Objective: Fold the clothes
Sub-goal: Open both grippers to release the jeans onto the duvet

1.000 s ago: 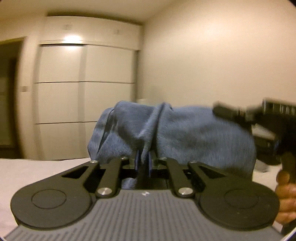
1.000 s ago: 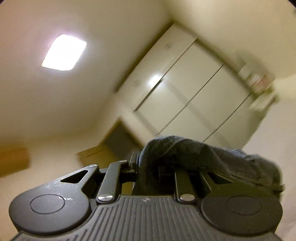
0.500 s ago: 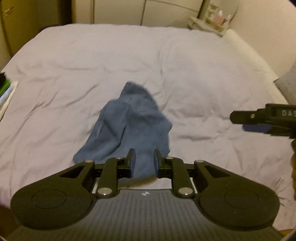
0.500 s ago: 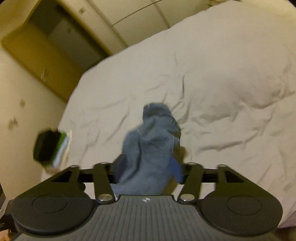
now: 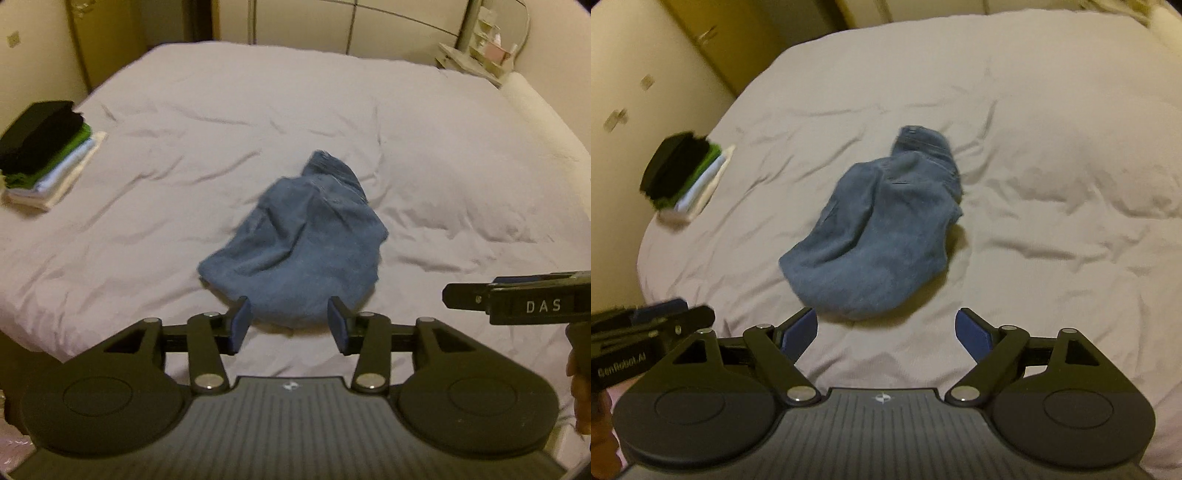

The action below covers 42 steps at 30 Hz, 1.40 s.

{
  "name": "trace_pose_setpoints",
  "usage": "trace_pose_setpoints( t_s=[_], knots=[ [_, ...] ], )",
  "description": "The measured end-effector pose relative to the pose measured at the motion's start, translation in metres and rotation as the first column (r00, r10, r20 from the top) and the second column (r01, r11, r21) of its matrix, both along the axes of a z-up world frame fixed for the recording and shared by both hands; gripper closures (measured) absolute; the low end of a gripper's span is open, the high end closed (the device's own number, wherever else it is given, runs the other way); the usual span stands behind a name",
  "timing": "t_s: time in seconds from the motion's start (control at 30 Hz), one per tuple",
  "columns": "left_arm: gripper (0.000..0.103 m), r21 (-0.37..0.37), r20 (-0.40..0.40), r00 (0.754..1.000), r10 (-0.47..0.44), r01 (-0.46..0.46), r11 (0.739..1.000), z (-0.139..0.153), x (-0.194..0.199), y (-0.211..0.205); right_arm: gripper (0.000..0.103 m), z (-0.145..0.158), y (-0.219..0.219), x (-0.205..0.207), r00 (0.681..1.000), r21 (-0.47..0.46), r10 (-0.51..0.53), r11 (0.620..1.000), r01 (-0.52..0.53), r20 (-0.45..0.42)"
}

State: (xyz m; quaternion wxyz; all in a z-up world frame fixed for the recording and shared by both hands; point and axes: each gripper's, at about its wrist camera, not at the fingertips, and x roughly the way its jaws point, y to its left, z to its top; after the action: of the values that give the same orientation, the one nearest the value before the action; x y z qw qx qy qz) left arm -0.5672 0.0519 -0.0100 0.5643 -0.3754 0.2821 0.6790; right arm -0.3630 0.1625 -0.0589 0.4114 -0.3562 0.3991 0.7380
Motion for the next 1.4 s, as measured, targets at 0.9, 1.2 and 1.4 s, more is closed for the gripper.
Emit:
trace_pose_setpoints(
  t_s=[0.9, 1.2, 1.4],
  knots=[
    [0.047, -0.157, 0.019, 0.964, -0.264, 0.263, 0.952, -0.109, -0.134, 0.104, 0.014, -0.070, 0.062, -0.082, 0.965, -0.101, -0.222, 0.966, 0.237, 0.140],
    [0.043, -0.212, 0.103, 0.950, -0.294, 0.309, 0.927, -0.174, -0.160, 0.140, 0.015, -0.119, 0.075, -0.088, 0.934, -0.192, -0.251, 0.933, 0.304, 0.255],
    [0.039, -0.212, 0.114, 0.947, -0.301, 0.319, 0.924, -0.202, -0.165, 0.172, 0.017, -0.144, 0.113, -0.099, 0.928, -0.185, -0.231, 0.939, 0.292, 0.291]
  ],
)
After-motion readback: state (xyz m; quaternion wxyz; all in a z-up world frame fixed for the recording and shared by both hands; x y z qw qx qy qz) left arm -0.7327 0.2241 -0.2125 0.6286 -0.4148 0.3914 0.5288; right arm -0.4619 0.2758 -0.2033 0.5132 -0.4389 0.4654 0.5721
